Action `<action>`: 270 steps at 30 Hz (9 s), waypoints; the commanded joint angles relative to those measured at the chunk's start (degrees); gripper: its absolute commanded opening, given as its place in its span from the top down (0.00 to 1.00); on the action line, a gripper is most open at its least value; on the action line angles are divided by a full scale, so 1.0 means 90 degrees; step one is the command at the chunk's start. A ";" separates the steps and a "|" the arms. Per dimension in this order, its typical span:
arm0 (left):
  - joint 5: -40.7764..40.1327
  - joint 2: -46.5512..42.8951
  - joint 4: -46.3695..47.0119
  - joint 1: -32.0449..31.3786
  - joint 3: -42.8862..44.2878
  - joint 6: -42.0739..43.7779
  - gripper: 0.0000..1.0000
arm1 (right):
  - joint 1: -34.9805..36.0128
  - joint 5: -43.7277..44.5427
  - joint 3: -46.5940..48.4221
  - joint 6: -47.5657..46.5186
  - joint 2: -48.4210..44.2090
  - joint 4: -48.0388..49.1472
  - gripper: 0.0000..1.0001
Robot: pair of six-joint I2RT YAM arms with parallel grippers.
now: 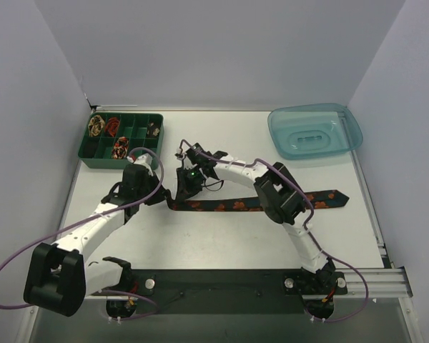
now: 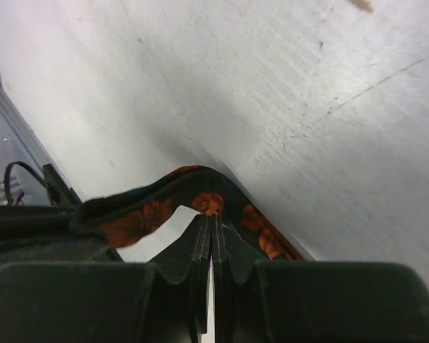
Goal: Roll the ties
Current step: Roll the tie at the center of the board.
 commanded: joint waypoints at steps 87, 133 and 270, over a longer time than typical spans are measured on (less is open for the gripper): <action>-0.0535 0.2014 0.2044 -0.1628 -0.0177 -0.1113 1.00 | -0.0695 0.1069 -0.1128 -0.1224 -0.1899 -0.0994 1.00; 0.1399 0.1631 0.4378 0.0101 -0.1768 -0.1376 0.40 | -0.0255 0.1195 -0.0658 -0.1370 -0.0346 -0.1150 1.00; -0.1668 0.3469 -0.1073 -0.2624 0.2627 0.0089 0.61 | -0.1524 0.1332 -0.1821 -0.1556 -0.2104 -0.1297 1.00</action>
